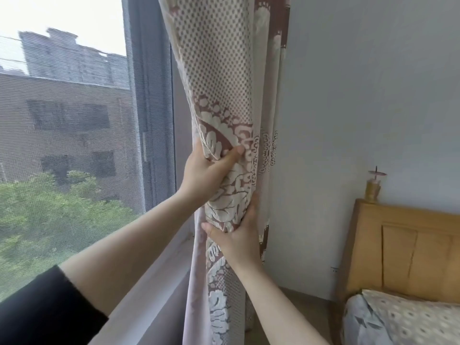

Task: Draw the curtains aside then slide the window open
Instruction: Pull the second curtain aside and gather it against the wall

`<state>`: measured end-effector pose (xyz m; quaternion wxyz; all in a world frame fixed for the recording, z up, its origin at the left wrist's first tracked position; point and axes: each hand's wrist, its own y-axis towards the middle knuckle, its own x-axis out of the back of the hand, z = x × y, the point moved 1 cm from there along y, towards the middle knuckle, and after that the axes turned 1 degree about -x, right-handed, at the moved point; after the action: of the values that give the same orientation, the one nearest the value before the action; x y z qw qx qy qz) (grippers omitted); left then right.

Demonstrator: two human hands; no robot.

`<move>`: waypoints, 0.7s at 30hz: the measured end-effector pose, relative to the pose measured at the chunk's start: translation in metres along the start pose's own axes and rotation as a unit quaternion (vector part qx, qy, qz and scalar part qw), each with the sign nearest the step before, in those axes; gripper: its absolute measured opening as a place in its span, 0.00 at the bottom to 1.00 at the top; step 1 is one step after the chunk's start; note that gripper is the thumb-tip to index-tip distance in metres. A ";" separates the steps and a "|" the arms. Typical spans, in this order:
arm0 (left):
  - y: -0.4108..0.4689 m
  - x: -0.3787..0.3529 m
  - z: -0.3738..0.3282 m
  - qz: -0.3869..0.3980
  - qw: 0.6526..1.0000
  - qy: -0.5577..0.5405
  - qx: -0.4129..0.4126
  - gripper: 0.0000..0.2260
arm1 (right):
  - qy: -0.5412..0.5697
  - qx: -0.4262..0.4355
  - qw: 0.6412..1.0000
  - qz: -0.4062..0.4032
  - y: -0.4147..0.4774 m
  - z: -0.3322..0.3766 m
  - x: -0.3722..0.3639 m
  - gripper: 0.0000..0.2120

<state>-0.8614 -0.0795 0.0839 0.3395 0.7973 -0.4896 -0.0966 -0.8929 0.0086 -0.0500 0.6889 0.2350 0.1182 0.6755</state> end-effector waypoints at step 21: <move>0.064 -0.063 0.050 -0.230 0.958 0.156 -0.069 0.30 | -0.027 0.003 0.993 0.115 0.129 -0.067 0.019 0.34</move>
<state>-0.9627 -0.0669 0.0758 0.4345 0.8682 -0.2259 -0.0805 -1.0373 0.0355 -0.0425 0.6085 0.2672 0.0736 0.7435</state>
